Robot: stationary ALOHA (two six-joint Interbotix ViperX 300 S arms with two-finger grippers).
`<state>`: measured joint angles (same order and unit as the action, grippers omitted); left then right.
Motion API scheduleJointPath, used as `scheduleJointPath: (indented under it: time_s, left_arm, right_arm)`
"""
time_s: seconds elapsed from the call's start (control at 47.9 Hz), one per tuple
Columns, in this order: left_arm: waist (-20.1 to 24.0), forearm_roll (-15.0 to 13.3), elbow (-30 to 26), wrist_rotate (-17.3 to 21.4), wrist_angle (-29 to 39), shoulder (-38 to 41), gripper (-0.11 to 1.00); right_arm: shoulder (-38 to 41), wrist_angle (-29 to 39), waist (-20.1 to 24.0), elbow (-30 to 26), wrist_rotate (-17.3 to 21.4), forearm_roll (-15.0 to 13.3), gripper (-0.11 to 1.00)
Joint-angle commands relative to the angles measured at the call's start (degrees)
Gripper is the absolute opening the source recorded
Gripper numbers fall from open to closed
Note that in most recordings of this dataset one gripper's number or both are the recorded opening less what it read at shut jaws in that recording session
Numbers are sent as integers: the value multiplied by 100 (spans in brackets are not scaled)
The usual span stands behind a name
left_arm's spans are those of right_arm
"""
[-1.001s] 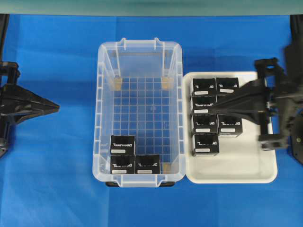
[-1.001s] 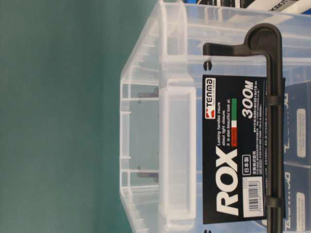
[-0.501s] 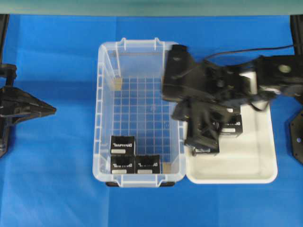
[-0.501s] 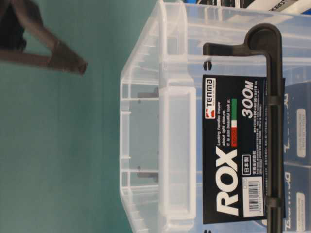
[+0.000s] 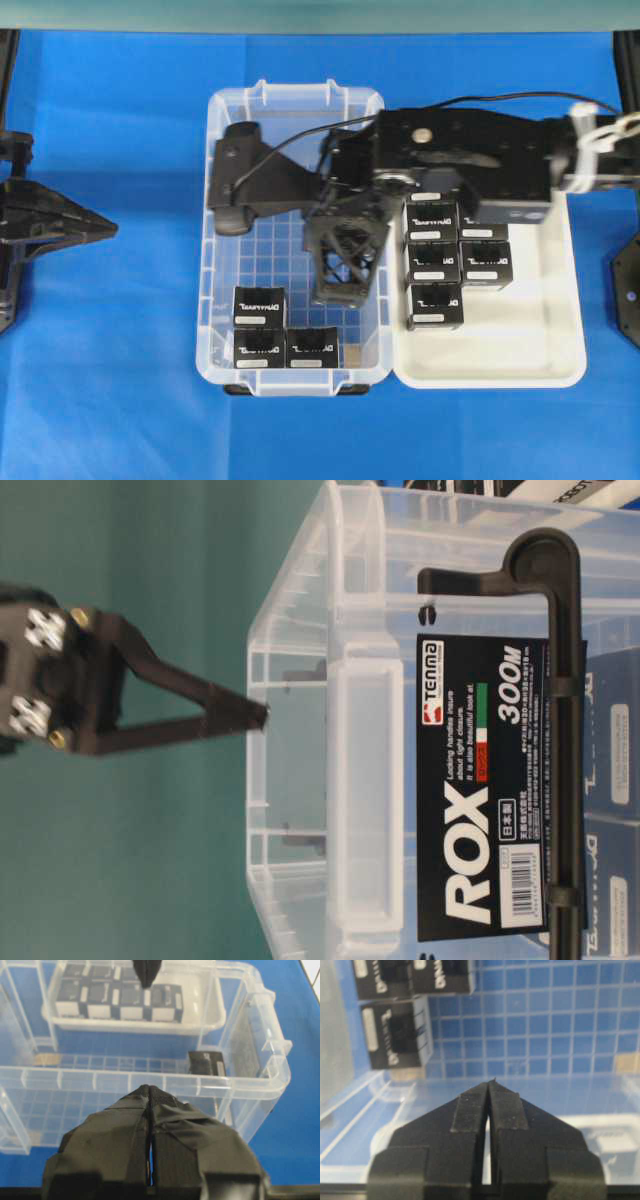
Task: Pick the box from inside the plastic case
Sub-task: 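Move the right gripper over the clear case toward the black boxes, then lower the open right gripper onto the upper-left black box in the case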
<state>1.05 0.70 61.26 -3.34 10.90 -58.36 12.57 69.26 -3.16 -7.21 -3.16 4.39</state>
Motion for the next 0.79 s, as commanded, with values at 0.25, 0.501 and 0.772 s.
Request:
scheduleJointPath:
  time_s: [0.25,0.501,0.772]
  left_arm:
    - [158,18,-158,-18,-18,26,-4]
    - [185,18,-158,-18,-18,9,-4]
    - [193,18,-158,-44,-26,0,-4]
  right_arm:
    - [589,-448,-123,-123,-492,536,44]
    - [677,-1318,-202,229,-492,809,99]
    - [826,-1934,-220,633,-738,1362,99]
